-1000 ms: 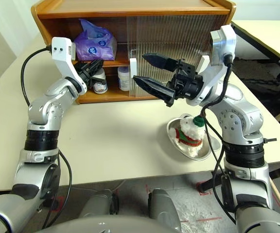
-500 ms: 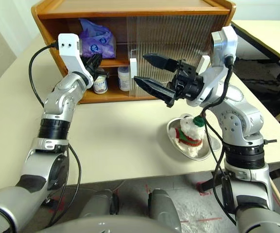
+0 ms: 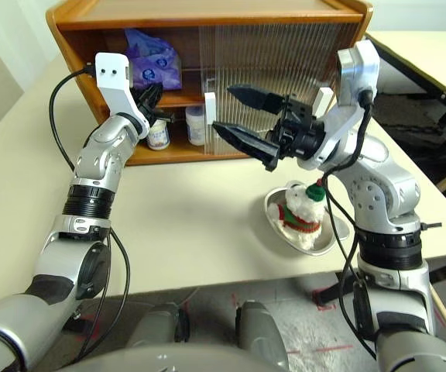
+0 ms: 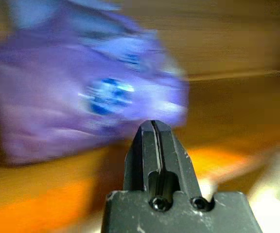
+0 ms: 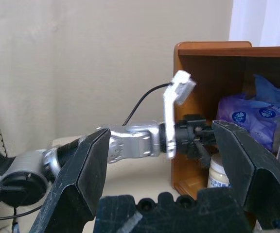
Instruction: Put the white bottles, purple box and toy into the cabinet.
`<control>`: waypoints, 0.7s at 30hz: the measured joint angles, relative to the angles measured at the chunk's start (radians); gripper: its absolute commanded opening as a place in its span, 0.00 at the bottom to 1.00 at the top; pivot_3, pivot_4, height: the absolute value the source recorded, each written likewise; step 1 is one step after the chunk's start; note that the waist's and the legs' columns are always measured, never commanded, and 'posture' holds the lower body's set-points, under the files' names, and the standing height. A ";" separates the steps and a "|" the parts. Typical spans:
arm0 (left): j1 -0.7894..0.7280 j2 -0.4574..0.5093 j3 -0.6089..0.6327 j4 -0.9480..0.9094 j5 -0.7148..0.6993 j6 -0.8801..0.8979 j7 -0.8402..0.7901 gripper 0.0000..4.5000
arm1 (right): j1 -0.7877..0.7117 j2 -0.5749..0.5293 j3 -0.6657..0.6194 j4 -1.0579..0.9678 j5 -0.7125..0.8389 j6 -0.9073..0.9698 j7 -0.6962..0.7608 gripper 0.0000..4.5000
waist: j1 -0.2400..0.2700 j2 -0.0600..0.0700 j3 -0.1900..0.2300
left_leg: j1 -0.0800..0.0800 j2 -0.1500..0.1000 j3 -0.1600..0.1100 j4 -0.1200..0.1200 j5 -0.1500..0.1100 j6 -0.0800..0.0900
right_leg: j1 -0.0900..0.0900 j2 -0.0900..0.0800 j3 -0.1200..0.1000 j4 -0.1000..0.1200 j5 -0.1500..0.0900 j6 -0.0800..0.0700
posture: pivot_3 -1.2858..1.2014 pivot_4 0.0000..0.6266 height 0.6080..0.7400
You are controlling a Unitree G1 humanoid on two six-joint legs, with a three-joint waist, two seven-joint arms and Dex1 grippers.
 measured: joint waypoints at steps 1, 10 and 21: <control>0.019 -0.001 -0.011 -0.045 -0.018 0.028 -0.023 0.00 | 0.000 -0.001 -0.001 0.000 0.000 0.000 0.000 1.00 | -0.001 0.000 0.000 | 0.000 0.000 0.000 0.000 0.000 0.000 | 0.000 0.000 0.000 0.000 0.000 0.000 | 0.50 0.00 1.00; 0.148 -0.014 -0.143 -0.400 -0.157 0.212 -0.212 0.00 | -0.001 -0.003 -0.002 0.002 0.001 0.000 0.003 1.00 | -0.007 0.000 0.000 | 0.001 0.000 0.000 0.000 0.000 0.000 | 0.000 0.000 0.000 0.000 -0.002 -0.001 | 0.50 0.00 1.00; 0.073 -0.266 -0.263 -0.081 0.047 -0.042 -0.024 0.00 | 0.011 -0.010 -0.004 -0.020 0.007 0.012 -0.013 1.00 | -0.015 0.000 0.000 | 0.001 -0.001 0.000 0.000 0.001 0.002 | 0.003 0.001 0.002 -0.004 -0.002 0.004 | 0.49 0.00 1.00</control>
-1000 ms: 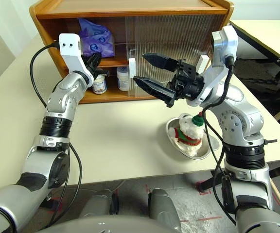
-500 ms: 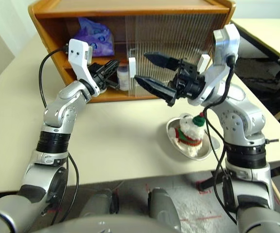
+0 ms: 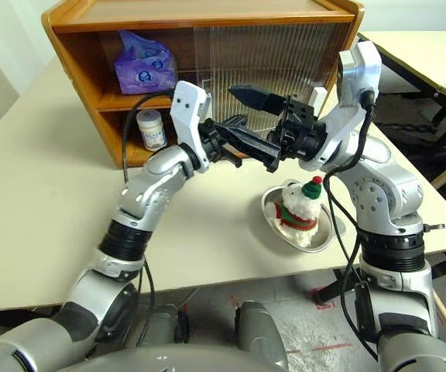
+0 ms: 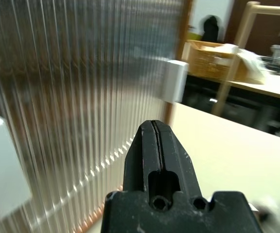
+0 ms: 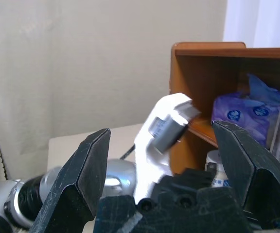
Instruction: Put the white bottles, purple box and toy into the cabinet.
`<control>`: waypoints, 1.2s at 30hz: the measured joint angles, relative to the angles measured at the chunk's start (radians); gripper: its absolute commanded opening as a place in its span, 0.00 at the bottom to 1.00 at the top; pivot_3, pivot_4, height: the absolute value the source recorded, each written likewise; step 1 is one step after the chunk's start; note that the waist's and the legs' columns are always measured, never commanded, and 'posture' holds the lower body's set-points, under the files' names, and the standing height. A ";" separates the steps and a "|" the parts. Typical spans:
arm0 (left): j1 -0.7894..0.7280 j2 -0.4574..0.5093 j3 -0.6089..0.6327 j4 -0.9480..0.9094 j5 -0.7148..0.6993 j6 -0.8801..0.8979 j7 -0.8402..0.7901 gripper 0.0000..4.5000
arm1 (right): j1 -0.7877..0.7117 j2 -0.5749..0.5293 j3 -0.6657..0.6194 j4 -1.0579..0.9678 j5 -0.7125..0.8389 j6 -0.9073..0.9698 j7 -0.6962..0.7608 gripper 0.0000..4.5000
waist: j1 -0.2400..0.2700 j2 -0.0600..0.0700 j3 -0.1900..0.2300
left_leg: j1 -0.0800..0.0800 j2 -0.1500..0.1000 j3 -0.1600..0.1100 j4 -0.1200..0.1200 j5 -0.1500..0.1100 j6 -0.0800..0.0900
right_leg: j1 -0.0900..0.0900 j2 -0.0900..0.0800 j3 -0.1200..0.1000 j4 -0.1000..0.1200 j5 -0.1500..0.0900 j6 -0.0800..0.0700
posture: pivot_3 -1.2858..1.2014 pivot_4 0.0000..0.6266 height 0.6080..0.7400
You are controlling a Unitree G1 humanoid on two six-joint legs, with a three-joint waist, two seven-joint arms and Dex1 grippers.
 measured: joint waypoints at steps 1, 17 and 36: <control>-0.011 -0.014 -0.003 0.038 0.020 -0.033 0.020 0.00 | 0.001 -0.001 0.000 -0.004 0.003 0.005 -0.001 1.00 | -0.001 0.000 0.000 | 0.000 0.000 0.000 0.000 0.000 0.000 | 0.000 0.000 0.000 0.000 0.000 0.000 | 0.48 0.00 1.00; -0.061 -0.023 0.007 0.195 0.096 -0.223 0.175 0.00 | 0.024 -0.032 -0.001 -0.044 0.021 0.033 -0.035 1.00 | -0.004 0.000 0.000 | -0.001 0.001 0.001 0.000 -0.001 -0.002 | -0.002 0.001 0.000 0.000 -0.001 0.000 | 0.48 0.00 1.00; 0.005 -0.017 0.074 0.173 0.151 -0.200 0.267 0.00 | 0.008 -0.032 -0.001 -0.022 0.022 0.033 -0.012 1.00 | -0.002 0.000 0.000 | -0.001 0.001 0.000 0.000 -0.001 -0.002 | -0.001 0.001 0.000 0.000 0.000 0.000 | 0.49 0.00 1.00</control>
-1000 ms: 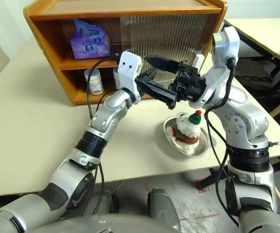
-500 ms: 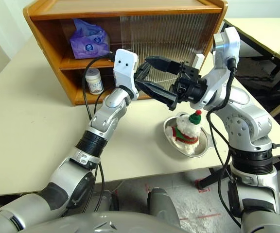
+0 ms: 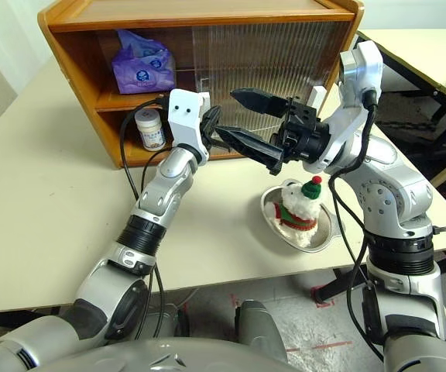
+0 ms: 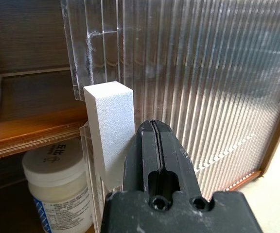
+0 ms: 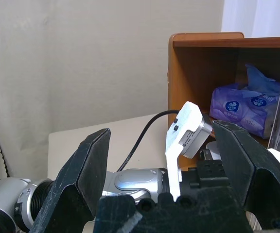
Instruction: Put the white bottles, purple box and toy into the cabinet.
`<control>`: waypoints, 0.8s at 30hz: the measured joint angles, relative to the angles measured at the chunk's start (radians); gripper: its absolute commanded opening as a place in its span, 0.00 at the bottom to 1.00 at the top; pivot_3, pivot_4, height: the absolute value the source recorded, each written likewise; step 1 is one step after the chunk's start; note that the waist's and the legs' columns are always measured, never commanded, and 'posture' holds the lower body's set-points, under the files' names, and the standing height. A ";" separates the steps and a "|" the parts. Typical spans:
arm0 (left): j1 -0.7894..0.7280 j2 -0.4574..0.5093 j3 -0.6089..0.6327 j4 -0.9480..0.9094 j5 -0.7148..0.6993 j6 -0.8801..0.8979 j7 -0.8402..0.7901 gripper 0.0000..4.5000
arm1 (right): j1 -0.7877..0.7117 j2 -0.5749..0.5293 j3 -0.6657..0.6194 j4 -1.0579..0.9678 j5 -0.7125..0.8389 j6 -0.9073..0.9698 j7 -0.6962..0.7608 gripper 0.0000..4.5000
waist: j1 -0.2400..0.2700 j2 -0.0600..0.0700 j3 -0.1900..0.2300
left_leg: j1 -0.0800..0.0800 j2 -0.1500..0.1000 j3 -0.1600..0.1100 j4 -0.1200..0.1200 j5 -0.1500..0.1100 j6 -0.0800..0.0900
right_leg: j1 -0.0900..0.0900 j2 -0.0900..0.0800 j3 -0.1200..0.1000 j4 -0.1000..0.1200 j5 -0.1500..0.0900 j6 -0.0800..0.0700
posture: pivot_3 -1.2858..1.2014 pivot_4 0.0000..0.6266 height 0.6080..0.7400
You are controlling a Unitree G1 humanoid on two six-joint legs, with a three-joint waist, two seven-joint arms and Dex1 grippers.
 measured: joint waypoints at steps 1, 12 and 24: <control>0.000 0.000 0.000 0.000 0.003 0.000 0.003 0.00 | 0.000 0.000 0.000 0.000 0.000 0.000 0.000 1.00 | 0.000 0.000 0.000 | 0.000 0.000 0.000 0.000 0.000 0.000 | 0.000 0.000 0.000 0.000 0.000 0.000 | 0.49 0.00 1.00; 0.038 0.013 0.023 -0.067 0.019 0.033 0.053 0.00 | 0.004 -0.001 0.000 0.000 0.000 0.000 0.009 1.00 | -0.002 0.000 0.000 | 0.001 0.001 0.000 0.000 0.000 -0.001 | 0.000 0.000 0.000 0.001 0.000 0.000 | 0.50 0.00 1.00; 0.076 0.079 0.089 -0.161 0.022 0.105 0.086 0.00 | -0.004 0.013 0.002 0.027 -0.004 0.000 0.023 1.00 | -0.001 0.000 0.000 | 0.002 0.001 0.000 0.000 0.000 -0.001 | -0.001 0.002 0.002 0.001 0.003 -0.002 | 0.51 0.00 1.00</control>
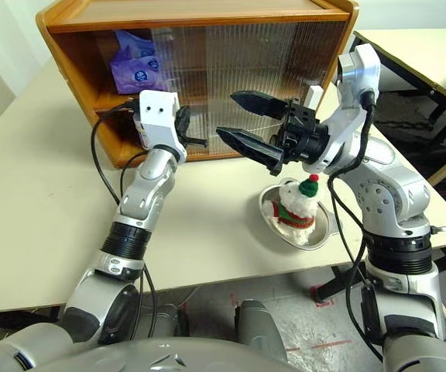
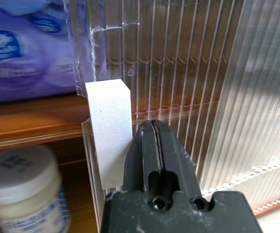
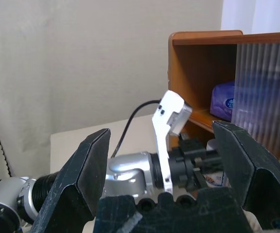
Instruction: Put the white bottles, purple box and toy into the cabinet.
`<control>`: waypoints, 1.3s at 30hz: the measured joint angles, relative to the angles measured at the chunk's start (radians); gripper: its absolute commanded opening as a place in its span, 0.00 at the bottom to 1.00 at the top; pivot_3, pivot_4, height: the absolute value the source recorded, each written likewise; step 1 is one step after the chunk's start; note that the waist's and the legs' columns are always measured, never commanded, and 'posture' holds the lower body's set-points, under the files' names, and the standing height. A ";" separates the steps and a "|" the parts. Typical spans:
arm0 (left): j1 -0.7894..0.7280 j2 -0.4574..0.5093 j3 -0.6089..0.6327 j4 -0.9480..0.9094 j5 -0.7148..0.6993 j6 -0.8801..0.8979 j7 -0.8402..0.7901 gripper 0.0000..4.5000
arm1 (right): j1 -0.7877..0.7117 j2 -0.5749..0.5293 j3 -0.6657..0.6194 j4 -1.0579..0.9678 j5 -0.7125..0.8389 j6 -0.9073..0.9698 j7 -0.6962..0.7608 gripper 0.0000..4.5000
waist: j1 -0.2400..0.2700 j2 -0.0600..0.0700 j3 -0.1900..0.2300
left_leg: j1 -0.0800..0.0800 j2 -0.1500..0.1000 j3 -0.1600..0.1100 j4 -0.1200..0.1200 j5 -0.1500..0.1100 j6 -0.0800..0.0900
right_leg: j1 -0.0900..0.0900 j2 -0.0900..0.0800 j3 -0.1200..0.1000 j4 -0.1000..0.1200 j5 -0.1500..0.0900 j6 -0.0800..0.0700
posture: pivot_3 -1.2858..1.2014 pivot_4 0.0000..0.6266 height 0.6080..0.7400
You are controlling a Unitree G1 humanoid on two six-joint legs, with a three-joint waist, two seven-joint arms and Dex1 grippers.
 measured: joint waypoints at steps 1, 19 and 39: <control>0.001 0.003 0.002 -0.004 0.000 0.005 0.000 0.00 | -0.003 0.001 0.001 0.002 0.000 0.000 0.002 1.00 | 0.001 0.000 0.000 | 0.000 0.000 0.000 0.000 0.000 0.000 | 0.000 0.000 0.000 0.000 0.001 0.000 | 0.51 0.00 1.00; 0.097 0.053 0.091 -0.230 0.000 0.151 0.053 0.00 | -0.036 0.022 0.011 0.040 -0.018 -0.001 0.044 1.00 | 0.004 0.000 0.000 | 0.002 0.001 -0.003 0.000 0.000 -0.001 | -0.002 0.010 0.012 0.000 0.005 -0.003 | 0.53 0.00 1.00; 0.135 0.094 0.174 -0.281 0.023 0.202 0.165 0.00 | -0.053 0.030 0.030 0.067 -0.032 -0.002 0.063 1.00 | 0.028 0.000 0.000 | -0.001 0.001 -0.001 0.000 0.000 -0.001 | -0.009 0.010 0.014 0.001 0.007 -0.007 | 0.54 0.00 1.00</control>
